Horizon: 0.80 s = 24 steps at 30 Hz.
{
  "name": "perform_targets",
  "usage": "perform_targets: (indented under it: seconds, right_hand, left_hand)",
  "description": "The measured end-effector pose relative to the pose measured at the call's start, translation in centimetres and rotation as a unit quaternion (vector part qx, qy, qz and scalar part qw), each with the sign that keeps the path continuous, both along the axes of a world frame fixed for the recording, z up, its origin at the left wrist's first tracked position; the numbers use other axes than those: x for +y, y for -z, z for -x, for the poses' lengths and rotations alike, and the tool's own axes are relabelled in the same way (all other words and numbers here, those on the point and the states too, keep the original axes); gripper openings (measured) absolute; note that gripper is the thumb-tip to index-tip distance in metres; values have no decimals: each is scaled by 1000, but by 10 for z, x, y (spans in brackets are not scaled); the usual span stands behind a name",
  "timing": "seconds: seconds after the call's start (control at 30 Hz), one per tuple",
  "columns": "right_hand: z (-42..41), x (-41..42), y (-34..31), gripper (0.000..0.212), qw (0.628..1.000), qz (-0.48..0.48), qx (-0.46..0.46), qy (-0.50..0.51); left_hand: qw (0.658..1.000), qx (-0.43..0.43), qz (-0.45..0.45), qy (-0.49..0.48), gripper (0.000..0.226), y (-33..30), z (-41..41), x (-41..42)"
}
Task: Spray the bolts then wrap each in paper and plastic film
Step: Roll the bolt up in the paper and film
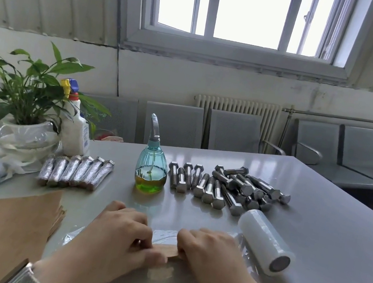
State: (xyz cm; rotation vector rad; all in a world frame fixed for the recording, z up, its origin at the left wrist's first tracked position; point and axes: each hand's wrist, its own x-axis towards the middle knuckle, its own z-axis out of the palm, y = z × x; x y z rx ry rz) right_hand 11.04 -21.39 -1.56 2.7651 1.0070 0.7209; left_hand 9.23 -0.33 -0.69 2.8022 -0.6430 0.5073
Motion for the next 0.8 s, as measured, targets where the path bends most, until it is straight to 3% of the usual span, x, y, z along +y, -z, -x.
perform_targets:
  seconds: [0.1, 0.33, 0.5, 0.7, 0.8]
  right_hand:
    - [2, -4, 6, 36, 1000, -1, -17, -27]
    - [1, -17, 14, 21, 995, -51, -8, -81]
    - [-4, -25, 11, 15, 990, -44, 78, -106]
    - [-4, -26, 12, 8, 985, -58, 112, -121]
    - [-4, -27, 7, 21, 980, -68, 135, -126]
  left_hand:
    - [999, -17, -17, -39, 72, 0, 0, -8]
    - [987, -16, -51, -150, 40, 1, 0, -27]
    - [988, 11, 7, -157, 31, 2, 2, -22]
    - [992, 30, 6, -121, 16, 2, 5, -17]
    - [995, 37, -3, -94, 9, 4, 4, -10]
